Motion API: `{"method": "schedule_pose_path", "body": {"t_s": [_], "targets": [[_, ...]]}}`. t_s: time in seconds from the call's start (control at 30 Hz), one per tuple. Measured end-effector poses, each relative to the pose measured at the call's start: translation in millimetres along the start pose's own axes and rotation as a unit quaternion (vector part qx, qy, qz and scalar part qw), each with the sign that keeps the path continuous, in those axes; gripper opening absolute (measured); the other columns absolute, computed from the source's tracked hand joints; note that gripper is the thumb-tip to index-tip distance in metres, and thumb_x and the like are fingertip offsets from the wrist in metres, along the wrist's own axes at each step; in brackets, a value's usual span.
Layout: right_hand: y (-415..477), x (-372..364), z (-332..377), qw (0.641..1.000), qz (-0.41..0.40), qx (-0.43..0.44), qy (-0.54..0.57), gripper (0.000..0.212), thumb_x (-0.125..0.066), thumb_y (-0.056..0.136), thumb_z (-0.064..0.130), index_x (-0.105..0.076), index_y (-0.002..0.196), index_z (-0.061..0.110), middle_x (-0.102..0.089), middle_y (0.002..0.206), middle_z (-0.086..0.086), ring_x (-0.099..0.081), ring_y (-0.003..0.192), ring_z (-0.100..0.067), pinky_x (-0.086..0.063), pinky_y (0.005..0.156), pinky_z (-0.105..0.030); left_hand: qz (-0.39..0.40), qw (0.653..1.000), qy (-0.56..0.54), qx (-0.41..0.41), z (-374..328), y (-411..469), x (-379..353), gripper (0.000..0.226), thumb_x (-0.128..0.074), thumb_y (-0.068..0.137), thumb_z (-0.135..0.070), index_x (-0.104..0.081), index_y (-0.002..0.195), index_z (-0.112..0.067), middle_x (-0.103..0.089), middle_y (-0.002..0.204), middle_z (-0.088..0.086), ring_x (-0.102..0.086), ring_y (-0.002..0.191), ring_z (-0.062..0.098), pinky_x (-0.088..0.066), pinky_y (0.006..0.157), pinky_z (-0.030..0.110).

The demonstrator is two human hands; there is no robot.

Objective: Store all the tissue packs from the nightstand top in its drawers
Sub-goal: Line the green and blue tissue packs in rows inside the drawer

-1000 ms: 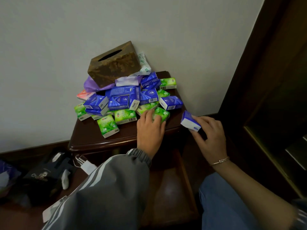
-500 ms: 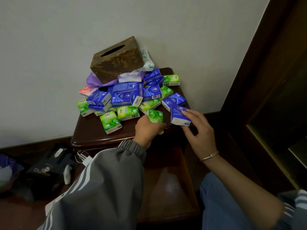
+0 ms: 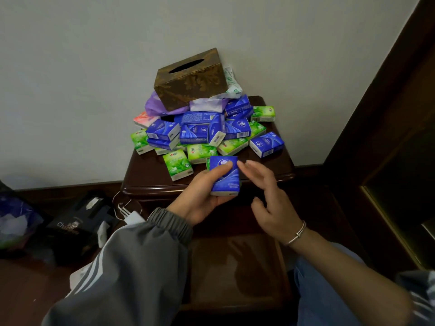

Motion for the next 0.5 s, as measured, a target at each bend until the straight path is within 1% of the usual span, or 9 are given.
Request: {"method": "schedule_pose_path", "body": {"t_s": [0.07,0.13,0.17,0.2,0.23,0.3,0.37,0.43,0.5], "targets": [[11.2,15.0,-17.4,0.997,-0.062,-0.027,-0.020,0.066,-0.043,0.071,-0.012,-0.036,0.135,0.006,-0.049,0.139,-0.004,-0.042,0.133,-0.010,-0.030,0.109,-0.018,-0.050,0.998,0.001,-0.035,-6.7,-3.6,21.6,0.035,-0.069,0.079,-0.030,-0.065,0.108,-0.012,-0.072,0.093,0.004,-0.070,0.077,0.012,-0.057,0.063,0.029],[33.3,40.3,-52.8,0.981,-0.112,-0.116,-0.104,0.056,-0.048,0.079,-0.006,-0.040,0.134,0.002,-0.050,0.137,-0.010,-0.045,0.129,-0.021,-0.031,0.108,-0.023,-0.092,0.992,-0.010,-0.085,-19.3,-10.7,45.7,0.031,-0.065,0.085,-0.025,-0.062,0.110,-0.007,-0.070,0.095,0.007,-0.070,0.076,0.013,-0.055,0.059,0.026],[45.4,50.1,-71.8,0.967,-0.096,-0.167,-0.165,0.056,-0.054,0.083,-0.001,-0.038,0.137,0.003,-0.048,0.138,-0.013,-0.043,0.129,-0.026,-0.031,0.108,-0.028,-0.113,0.987,-0.009,-0.115,-27.5,-15.1,58.1,0.033,-0.064,0.086,-0.023,-0.061,0.113,-0.004,-0.069,0.099,0.011,-0.069,0.079,0.016,-0.055,0.060,0.026],[56.6,55.3,-89.9,0.952,-0.053,-0.207,-0.221,0.060,-0.058,0.085,0.007,-0.036,0.140,0.004,-0.044,0.141,-0.015,-0.040,0.130,-0.029,-0.030,0.108,-0.032,-0.137,0.980,-0.003,-0.148,-35.9,-19.8,70.6,0.037,-0.064,0.087,-0.022,-0.059,0.117,-0.002,-0.069,0.105,0.013,-0.069,0.084,0.019,-0.057,0.063,0.028],[66.0,55.4,-104.5,0.937,0.006,-0.227,-0.265,0.064,-0.061,0.086,0.014,-0.033,0.143,0.006,-0.039,0.145,-0.015,-0.036,0.132,-0.031,-0.028,0.110,-0.035,-0.157,0.971,0.004,-0.179,-43.8,-23.8,82.6,0.040,-0.063,0.087,-0.021,-0.057,0.122,-0.001,-0.069,0.111,0.014,-0.068,0.091,0.024,-0.058,0.068,0.031],[78.1,47.2,-121.5,0.910,0.106,-0.227,-0.331,0.068,-0.062,0.087,0.024,-0.030,0.145,0.011,-0.030,0.151,-0.013,-0.029,0.137,-0.031,-0.025,0.113,-0.037,-0.189,0.957,0.004,-0.222,-55.6,-29.7,102.9,0.042,-0.061,0.089,-0.020,-0.054,0.127,-0.003,-0.067,0.117,0.015,-0.066,0.102,0.030,-0.059,0.077,0.037],[83.5,44.3,-125.4,0.885,0.129,-0.211,-0.394,0.065,-0.063,0.085,0.031,-0.036,0.142,0.017,-0.035,0.147,-0.013,-0.036,0.132,-0.033,-0.032,0.108,-0.040,-0.206,0.950,-0.004,-0.234,-60.7,-29.8,116.4,0.044,-0.060,0.091,-0.021,-0.050,0.131,-0.004,-0.066,0.120,0.015,-0.065,0.105,0.031,-0.058,0.076,0.039],[87.0,47.3,-119.2,0.865,0.117,-0.184,-0.452,0.058,-0.066,0.081,0.034,-0.045,0.133,0.020,-0.045,0.133,-0.011,-0.046,0.120,-0.033,-0.040,0.097,-0.041,-0.218,0.948,-0.011,-0.231,-59.6,-24.6,125.1,0.046,-0.060,0.091,-0.022,-0.048,0.132,-0.005,-0.066,0.120,0.013,-0.066,0.105,0.029,-0.059,0.076,0.037],[90.1,49.9,-112.5,0.863,0.120,-0.161,-0.464,0.050,-0.070,0.078,0.032,-0.051,0.122,0.020,-0.047,0.126,-0.009,-0.047,0.115,-0.030,-0.041,0.091,-0.039,-0.226,0.948,-0.019,-0.222,-55.6,-18.3,130.3,0.047,-0.060,0.091,-0.025,-0.048,0.132,-0.006,-0.065,0.122,0.013,-0.065,0.107,0.028,-0.058,0.076,0.034]]}}
Point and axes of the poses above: each hand's wrist, its own y-axis towards the middle knuckle, its own x-axis out of the back of the hand, z = x × y, the point moved 6 cm from there along y, towards the middle knuckle
